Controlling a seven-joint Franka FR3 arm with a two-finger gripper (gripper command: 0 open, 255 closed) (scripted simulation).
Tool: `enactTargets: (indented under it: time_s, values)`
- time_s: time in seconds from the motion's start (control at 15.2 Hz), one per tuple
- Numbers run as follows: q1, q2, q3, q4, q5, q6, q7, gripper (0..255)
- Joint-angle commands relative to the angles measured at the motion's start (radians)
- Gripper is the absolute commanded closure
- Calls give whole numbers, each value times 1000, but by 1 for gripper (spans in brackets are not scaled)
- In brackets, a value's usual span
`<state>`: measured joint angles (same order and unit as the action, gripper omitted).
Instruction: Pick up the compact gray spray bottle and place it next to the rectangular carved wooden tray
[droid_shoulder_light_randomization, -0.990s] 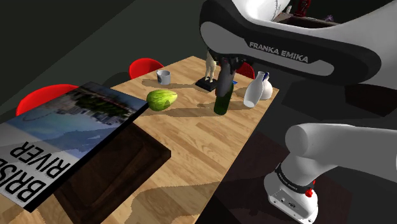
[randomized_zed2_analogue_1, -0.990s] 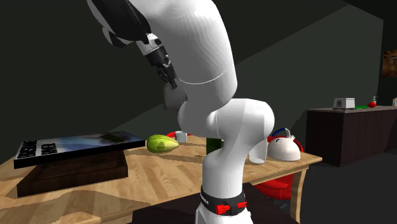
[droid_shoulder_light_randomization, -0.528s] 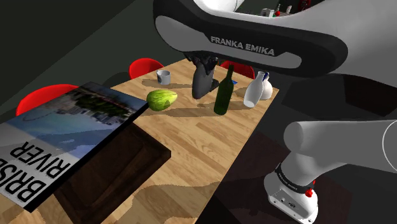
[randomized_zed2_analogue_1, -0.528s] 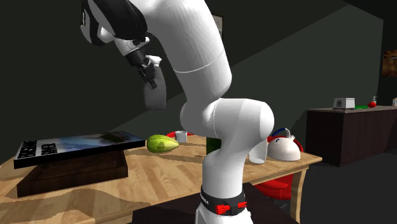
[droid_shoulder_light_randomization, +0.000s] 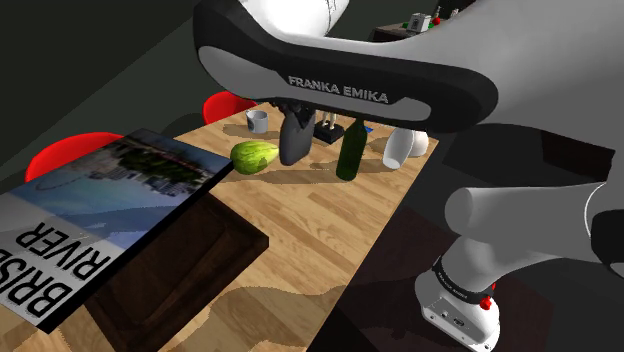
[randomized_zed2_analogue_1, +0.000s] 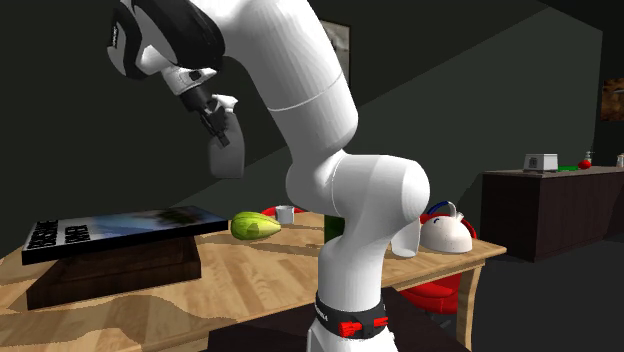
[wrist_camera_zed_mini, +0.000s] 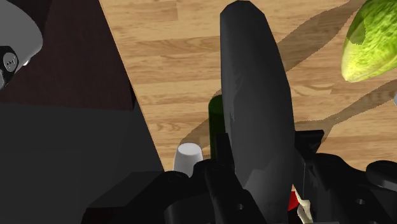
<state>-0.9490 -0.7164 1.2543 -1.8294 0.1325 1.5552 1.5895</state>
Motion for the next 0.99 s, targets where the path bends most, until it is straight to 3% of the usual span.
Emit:
enactTargets:
  time_s: [0.0,0.92]
  values:
    - [0,-4,11,-25,7,25,7,255]
    - [11,-34,83,-186,57,179,48,255]
